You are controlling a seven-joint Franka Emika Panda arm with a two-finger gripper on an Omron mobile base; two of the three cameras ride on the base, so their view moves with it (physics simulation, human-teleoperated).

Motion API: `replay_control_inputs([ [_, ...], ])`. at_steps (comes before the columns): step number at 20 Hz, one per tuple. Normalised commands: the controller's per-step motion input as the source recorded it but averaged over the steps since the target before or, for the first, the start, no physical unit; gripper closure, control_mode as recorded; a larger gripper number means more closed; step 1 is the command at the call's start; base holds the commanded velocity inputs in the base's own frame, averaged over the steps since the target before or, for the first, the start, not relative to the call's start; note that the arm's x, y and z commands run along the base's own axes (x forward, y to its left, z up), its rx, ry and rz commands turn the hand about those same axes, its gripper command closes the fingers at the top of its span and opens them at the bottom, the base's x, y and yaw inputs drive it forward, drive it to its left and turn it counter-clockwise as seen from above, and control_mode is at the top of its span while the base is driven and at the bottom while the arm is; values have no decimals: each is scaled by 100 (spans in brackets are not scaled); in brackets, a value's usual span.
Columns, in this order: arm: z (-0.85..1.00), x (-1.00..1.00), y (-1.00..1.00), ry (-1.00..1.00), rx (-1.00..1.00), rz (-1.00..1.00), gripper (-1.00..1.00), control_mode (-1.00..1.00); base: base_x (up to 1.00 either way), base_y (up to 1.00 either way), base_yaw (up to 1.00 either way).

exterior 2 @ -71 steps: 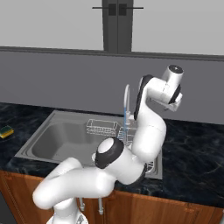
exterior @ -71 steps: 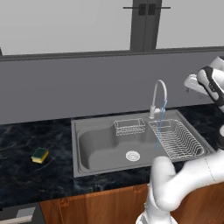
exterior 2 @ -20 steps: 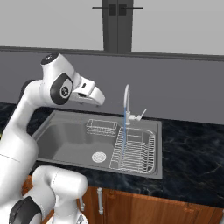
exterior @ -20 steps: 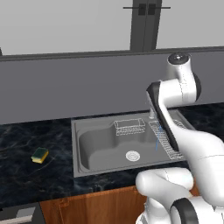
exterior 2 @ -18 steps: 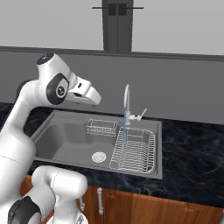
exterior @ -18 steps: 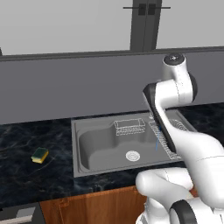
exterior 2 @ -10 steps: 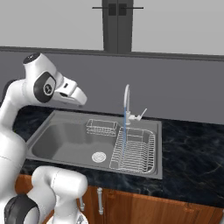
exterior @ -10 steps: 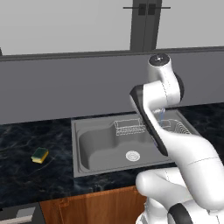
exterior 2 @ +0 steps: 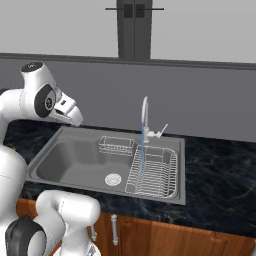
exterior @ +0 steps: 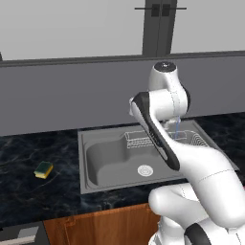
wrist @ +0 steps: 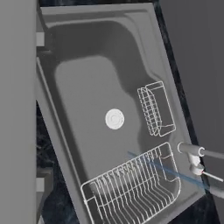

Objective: Soak the sponge with water for a few seconds and then drop it inside the sink.

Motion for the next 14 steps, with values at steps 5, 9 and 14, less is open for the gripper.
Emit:
replay_control_inputs([
  [5,-1,0,59,19,13,7,-100,-100,0,0,0],
  [9,0,0,56,20,13,7,-100,-100,0,0,0],
  [14,0,0,54,22,12,8,-100,-100,0,0,0],
])
